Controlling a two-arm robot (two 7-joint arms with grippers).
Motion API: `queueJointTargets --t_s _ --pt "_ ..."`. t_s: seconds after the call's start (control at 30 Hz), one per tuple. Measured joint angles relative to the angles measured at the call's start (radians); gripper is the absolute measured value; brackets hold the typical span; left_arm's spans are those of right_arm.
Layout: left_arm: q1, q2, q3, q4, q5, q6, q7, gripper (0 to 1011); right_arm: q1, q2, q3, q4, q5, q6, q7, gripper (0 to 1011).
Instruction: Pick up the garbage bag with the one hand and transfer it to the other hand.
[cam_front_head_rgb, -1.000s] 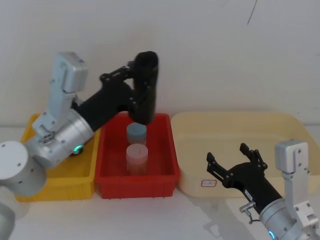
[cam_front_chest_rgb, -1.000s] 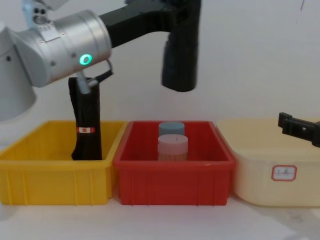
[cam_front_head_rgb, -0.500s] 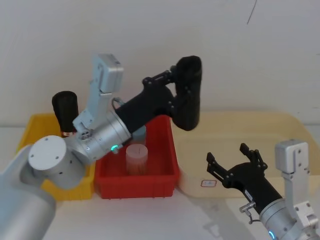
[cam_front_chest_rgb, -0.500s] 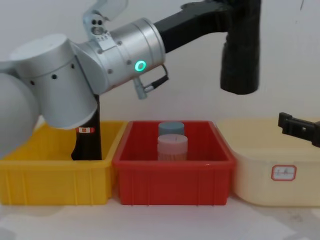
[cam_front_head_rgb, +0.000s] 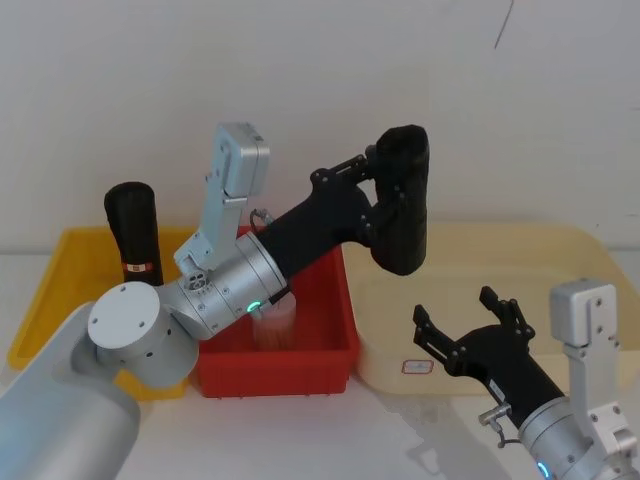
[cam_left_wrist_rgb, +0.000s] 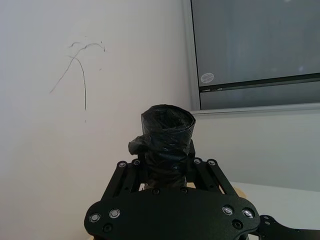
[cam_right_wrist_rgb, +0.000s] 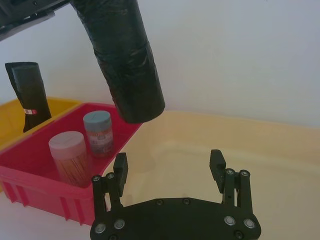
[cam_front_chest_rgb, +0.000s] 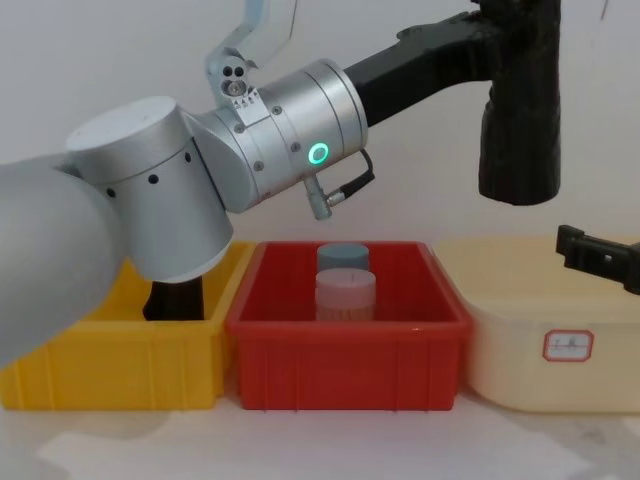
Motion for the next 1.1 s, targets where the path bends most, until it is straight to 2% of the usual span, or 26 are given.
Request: queueJointTargets --t_s 0.63,1.1 --pt "0.008 -0.006 0.01 0.016 -0.022 -0.003 0.001 383 0.0 0.0 0.0 0.0 0.0 0.0 0.001 1001" --pt "0.009 -0.007 0.011 0.019 -0.026 -0.004 0.002 383 0.02 -0.013 -0.007 0.009 0.02 -0.029 0.055 1001"
